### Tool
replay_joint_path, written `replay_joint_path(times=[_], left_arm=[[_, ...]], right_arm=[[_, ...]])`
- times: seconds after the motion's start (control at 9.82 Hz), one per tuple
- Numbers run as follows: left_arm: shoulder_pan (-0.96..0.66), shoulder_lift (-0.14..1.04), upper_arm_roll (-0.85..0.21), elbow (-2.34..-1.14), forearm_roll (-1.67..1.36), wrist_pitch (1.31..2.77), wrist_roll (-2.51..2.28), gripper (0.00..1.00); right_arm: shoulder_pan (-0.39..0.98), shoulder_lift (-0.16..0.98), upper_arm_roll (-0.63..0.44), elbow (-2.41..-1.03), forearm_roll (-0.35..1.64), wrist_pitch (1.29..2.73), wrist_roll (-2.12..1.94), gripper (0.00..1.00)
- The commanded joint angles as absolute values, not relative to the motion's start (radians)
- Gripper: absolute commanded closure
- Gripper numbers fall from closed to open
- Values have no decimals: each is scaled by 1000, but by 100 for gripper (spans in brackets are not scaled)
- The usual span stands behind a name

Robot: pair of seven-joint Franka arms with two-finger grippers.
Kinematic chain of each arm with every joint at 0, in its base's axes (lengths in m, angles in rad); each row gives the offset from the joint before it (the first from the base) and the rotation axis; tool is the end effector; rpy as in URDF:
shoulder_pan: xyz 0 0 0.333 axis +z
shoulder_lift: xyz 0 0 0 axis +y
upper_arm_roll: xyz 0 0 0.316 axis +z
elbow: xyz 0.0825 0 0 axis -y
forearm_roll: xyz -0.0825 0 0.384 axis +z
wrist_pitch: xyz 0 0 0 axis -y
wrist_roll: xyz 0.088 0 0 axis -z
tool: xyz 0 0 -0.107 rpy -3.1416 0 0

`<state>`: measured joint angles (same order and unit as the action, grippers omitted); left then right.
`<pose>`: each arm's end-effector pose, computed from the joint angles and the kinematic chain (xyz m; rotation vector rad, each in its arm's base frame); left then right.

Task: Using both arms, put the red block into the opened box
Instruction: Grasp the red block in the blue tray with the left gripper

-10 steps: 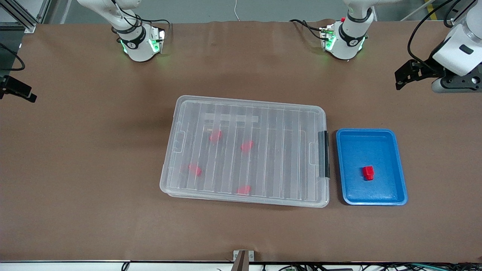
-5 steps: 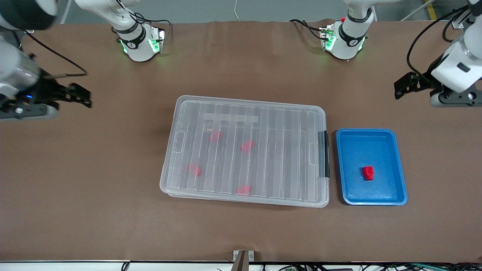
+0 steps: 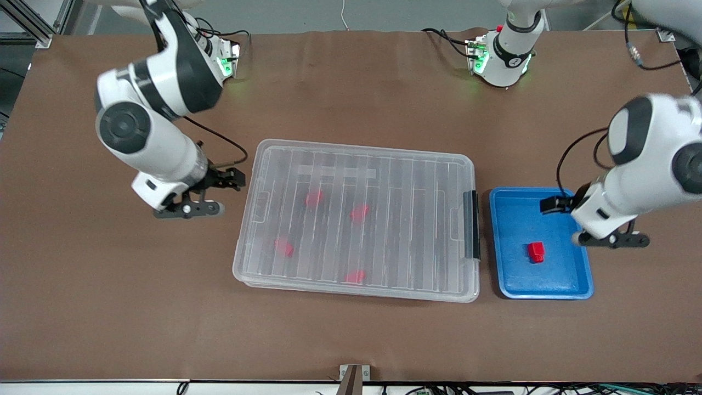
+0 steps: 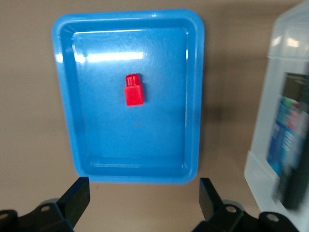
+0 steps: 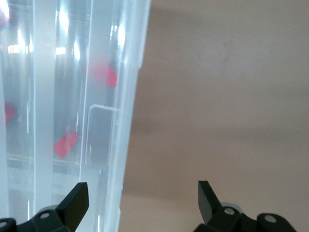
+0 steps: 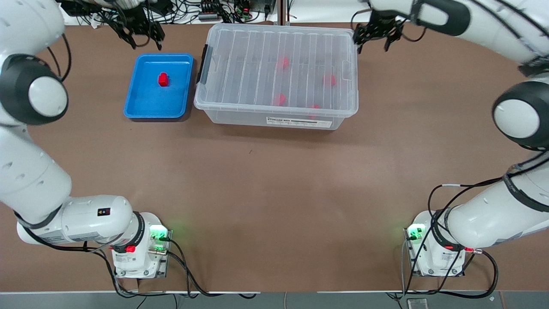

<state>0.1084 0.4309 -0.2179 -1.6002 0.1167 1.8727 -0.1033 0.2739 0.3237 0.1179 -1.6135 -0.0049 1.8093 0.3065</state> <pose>0.6560 -0.0466 0.3749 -3.1005 0.0567 0.2246 0.5947 0.2371 0.4297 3.1204 0.1296 -0.2023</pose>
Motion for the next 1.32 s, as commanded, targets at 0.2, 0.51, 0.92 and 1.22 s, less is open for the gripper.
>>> replay_joint_path(times=[0.2, 0.51, 0.92, 1.22], left_arm=[[185, 707, -222, -1580, 202, 2115, -110, 0], [192, 775, -224, -1577, 151, 2143, -126, 5], [186, 799, -222, -1578, 152, 2212, -159, 72], [183, 763, -230, -1578, 164, 2203, -195, 100]], right_arm=[[294, 344, 123, -1736, -20, 1968, 314, 0], [295, 344, 123, -1782, -73, 2006, 313, 0], [249, 344, 121, -1786, -106, 1996, 301, 0], [190, 336, 117, -1786, -117, 1954, 195, 0]])
